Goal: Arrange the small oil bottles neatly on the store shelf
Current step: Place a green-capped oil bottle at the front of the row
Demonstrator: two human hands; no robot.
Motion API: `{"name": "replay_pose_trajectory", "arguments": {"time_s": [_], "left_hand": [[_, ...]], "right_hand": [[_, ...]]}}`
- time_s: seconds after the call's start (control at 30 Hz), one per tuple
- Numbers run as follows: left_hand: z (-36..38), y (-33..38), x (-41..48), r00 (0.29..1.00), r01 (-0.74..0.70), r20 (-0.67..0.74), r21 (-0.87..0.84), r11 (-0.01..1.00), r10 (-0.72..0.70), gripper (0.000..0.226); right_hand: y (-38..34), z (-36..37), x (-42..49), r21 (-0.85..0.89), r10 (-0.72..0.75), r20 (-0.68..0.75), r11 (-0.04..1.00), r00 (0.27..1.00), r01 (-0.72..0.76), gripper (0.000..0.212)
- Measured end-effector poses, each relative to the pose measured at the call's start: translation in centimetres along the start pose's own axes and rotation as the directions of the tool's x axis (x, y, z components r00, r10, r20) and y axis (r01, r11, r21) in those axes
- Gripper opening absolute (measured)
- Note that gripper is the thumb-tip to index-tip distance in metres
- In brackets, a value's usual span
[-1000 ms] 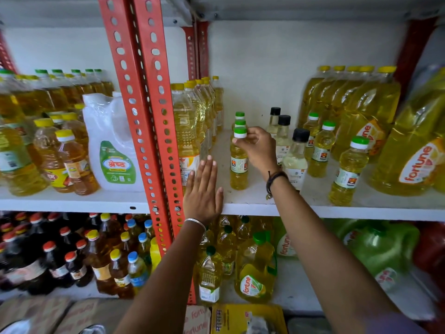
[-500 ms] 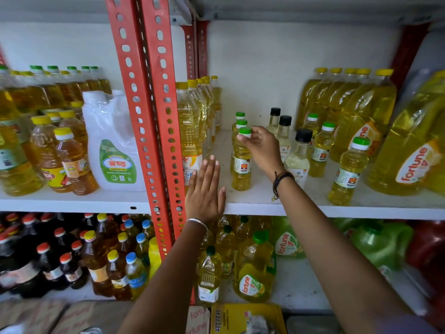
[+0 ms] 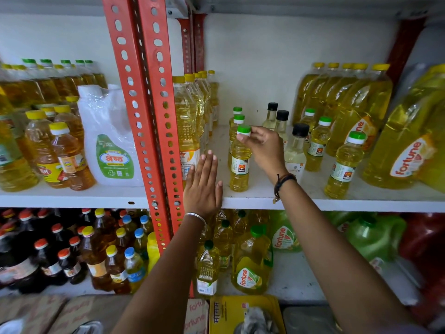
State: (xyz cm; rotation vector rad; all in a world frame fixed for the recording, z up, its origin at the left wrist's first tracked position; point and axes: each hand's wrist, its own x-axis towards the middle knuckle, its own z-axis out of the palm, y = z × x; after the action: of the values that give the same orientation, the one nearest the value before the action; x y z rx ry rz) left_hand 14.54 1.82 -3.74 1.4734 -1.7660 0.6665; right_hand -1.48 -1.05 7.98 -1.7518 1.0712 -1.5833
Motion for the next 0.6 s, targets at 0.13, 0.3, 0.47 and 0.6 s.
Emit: {"name": "replay_pose_trajectory", "arguments": {"time_s": [0.13, 0.3, 0.47, 0.6], "left_hand": [[0.0, -0.1, 0.0, 1.0, 0.002, -0.002, 0.001, 1.0, -0.002, 0.063], [-0.1, 0.0, 0.0, 1.0, 0.008, 0.003, -0.003, 1.0, -0.008, 0.063], [-0.2, 0.1, 0.0, 1.0, 0.01, 0.01, -0.002, 1.0, -0.01, 0.062], [-0.2, 0.1, 0.1, 1.0, 0.013, 0.017, -0.004, 1.0, -0.013, 0.062]], "right_hand": [[-0.5, -0.1, -0.7, -0.004, -0.02, 0.005, 1.0, 1.0, 0.02, 0.029], [-1.0, -0.1, -1.3, 0.009, -0.037, 0.013, 0.999, 0.999, 0.036, 0.028], [-1.3, -0.2, -1.7, 0.0, -0.048, 0.016, 0.999, 0.999, 0.048, 0.026], [-1.5, -0.2, -1.9, -0.002, -0.053, 0.019, 0.999, 0.998, 0.053, 0.026]]}}
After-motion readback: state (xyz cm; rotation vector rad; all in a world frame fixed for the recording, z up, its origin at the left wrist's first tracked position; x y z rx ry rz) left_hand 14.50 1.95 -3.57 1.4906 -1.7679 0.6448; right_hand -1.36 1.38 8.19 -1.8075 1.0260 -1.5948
